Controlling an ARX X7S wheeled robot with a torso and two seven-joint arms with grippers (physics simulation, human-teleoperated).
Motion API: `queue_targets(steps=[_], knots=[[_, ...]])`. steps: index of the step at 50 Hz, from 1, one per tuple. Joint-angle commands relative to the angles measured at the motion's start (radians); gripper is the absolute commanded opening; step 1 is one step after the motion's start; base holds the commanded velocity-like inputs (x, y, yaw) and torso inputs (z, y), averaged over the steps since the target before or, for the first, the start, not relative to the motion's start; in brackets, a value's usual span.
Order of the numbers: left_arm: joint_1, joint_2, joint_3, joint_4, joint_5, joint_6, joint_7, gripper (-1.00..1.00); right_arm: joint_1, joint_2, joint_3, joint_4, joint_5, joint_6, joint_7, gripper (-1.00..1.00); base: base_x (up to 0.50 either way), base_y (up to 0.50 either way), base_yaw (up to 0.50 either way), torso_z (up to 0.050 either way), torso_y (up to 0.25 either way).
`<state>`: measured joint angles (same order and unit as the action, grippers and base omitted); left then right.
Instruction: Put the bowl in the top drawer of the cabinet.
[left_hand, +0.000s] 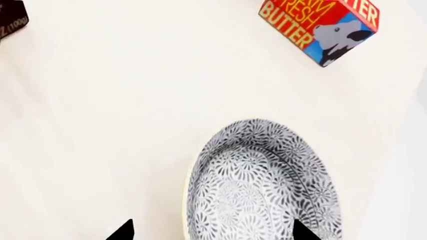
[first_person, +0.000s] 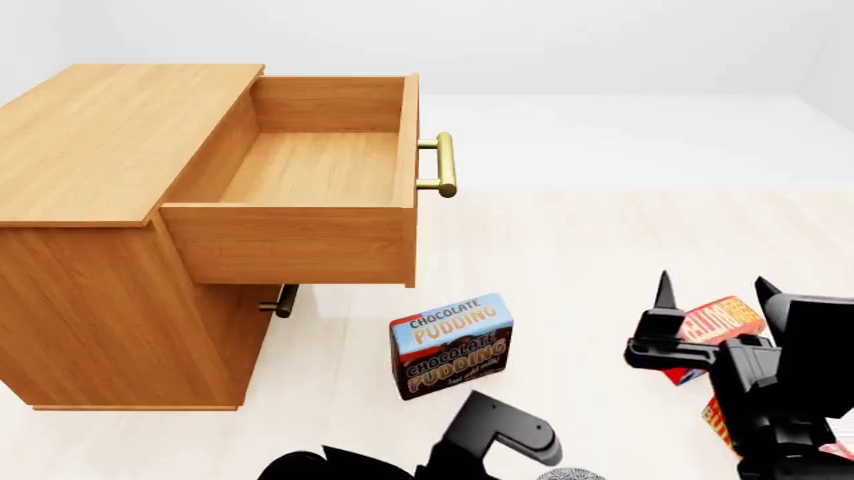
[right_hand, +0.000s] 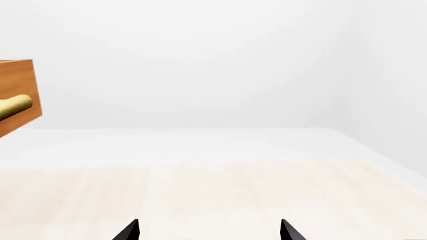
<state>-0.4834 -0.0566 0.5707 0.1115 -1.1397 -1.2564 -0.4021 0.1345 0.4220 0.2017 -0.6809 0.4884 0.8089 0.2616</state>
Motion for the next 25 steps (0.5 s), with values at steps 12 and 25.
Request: queue_targets(steps=[12, 25], knots=[[-0.003, -0.002, 0.134, -0.127, 0.108, 0.127, 0.067, 1.0, -0.028, 0.003, -0.009, 0.023, -0.004, -0.041, -0.017, 1.0, 0.0, 0.0, 0.0, 0.0, 0.0], [-0.007, 0.01, 0.193, -0.191, 0.133, 0.177, 0.092, 1.0, -0.044, 0.006, -0.006, 0.034, 0.0, -0.063, -0.031, 1.0, 0.0, 0.0, 0.0, 0.0, 0.0]])
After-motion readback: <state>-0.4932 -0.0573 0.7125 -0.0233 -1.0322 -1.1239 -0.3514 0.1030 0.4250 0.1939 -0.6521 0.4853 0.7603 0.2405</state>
